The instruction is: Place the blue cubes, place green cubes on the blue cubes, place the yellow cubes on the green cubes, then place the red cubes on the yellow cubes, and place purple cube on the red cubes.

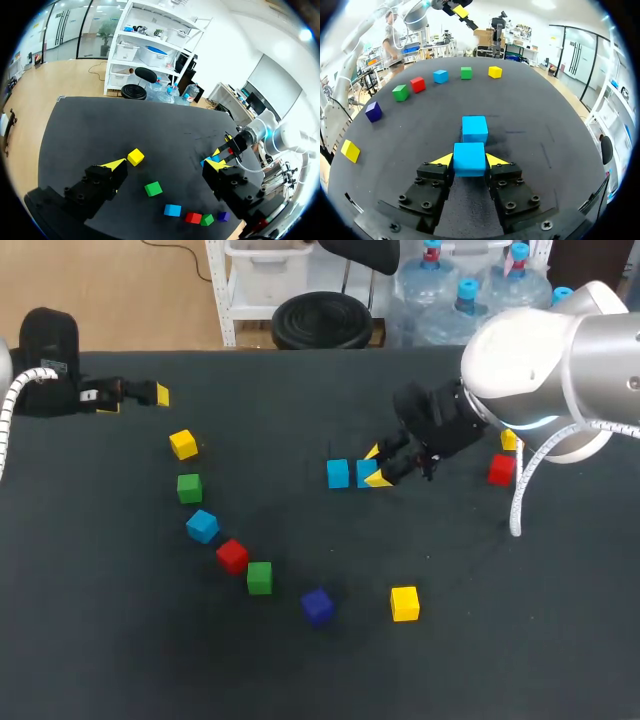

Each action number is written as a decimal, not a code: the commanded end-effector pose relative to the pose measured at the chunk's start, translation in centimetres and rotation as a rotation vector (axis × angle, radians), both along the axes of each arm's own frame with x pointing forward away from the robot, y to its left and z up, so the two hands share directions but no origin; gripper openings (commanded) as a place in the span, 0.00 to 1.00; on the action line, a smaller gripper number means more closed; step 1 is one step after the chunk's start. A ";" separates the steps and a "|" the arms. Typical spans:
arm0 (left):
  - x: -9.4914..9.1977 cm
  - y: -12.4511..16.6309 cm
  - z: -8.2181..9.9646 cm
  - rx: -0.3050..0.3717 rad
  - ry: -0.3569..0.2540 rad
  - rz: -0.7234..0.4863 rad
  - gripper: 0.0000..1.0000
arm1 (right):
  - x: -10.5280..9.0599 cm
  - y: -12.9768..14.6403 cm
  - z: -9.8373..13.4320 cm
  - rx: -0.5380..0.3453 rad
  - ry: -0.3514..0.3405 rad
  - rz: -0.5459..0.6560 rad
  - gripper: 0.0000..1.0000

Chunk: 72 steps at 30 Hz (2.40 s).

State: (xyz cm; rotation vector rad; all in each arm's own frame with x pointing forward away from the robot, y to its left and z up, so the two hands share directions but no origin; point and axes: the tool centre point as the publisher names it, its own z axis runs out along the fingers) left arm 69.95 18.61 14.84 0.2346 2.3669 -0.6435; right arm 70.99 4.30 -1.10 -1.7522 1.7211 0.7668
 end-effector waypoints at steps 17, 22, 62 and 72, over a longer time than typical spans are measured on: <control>0.0 -0.1 0.1 0.005 0.005 0.003 1.00 | 0.3 -0.1 -0.3 -0.001 0.000 -0.012 0.07; 0.0 -0.1 0.1 0.005 0.005 0.003 1.00 | 0.3 -0.2 -0.4 -0.003 0.001 -0.012 0.16; 0.0 -0.1 0.1 0.005 0.005 0.003 1.00 | 0.9 -0.7 0.0 -0.008 -0.002 -0.035 0.86; 0.0 -0.1 0.1 0.005 0.005 0.003 1.00 | 1.6 -4.1 2.7 -0.009 -0.019 -0.128 1.00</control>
